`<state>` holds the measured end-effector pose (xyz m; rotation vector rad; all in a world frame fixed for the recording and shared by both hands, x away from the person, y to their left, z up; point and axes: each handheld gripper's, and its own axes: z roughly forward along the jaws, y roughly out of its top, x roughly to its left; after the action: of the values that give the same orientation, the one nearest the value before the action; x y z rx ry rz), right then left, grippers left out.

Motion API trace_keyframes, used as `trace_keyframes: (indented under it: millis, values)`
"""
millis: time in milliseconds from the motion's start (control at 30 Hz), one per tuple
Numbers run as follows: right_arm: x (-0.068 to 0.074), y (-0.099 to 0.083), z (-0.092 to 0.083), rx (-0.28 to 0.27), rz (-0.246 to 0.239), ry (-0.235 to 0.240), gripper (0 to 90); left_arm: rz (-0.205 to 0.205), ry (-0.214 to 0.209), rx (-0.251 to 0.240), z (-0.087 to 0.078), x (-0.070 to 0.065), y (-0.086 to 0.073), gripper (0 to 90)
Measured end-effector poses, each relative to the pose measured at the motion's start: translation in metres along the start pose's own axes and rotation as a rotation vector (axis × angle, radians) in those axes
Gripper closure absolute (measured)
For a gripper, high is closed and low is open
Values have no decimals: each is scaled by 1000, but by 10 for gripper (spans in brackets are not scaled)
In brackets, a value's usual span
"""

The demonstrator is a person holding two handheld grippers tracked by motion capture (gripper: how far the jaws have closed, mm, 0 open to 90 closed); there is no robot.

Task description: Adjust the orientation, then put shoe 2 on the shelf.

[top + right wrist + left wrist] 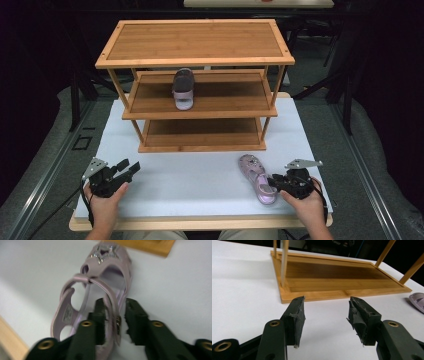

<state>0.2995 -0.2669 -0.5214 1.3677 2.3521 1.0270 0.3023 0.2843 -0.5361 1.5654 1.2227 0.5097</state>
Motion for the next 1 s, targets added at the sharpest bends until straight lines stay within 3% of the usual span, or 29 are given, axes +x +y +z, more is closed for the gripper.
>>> trace_keyframes:
  millis: [67,100,300,333,433,500,567,600,700,733,800,1000]
  values:
    - [4,16,-4,78,-65,-46,610,14,-13,10,3,-3,0,467]
    - [5,24,-6,109,-83,-45,610,18,-17,13,4,-4,0,467]
    - [13,60,2,362,-122,-9,644,24,-30,16,6,-5,1,466]
    - [13,60,2,362,-122,-9,644,24,-30,16,6,-5,1,467]
    - [17,69,17,521,-163,-25,694,19,-29,16,5,-2,2,467]
    - [17,71,19,543,-177,-28,696,19,-29,17,4,-2,2,467]
    - [15,74,29,610,-182,-33,710,13,-30,17,3,-1,2,467]
    - [14,75,32,623,-178,-13,717,13,-30,17,3,-1,2,466]
    - [13,76,37,665,-185,-30,725,12,-28,16,4,0,2,465]
    - [12,77,40,680,-185,-16,771,13,-30,21,4,1,2,465]
    - [12,77,40,687,-190,-7,780,11,-30,30,5,1,1,465]
    - [9,80,40,719,-256,-52,804,10,-32,27,5,0,1,465]
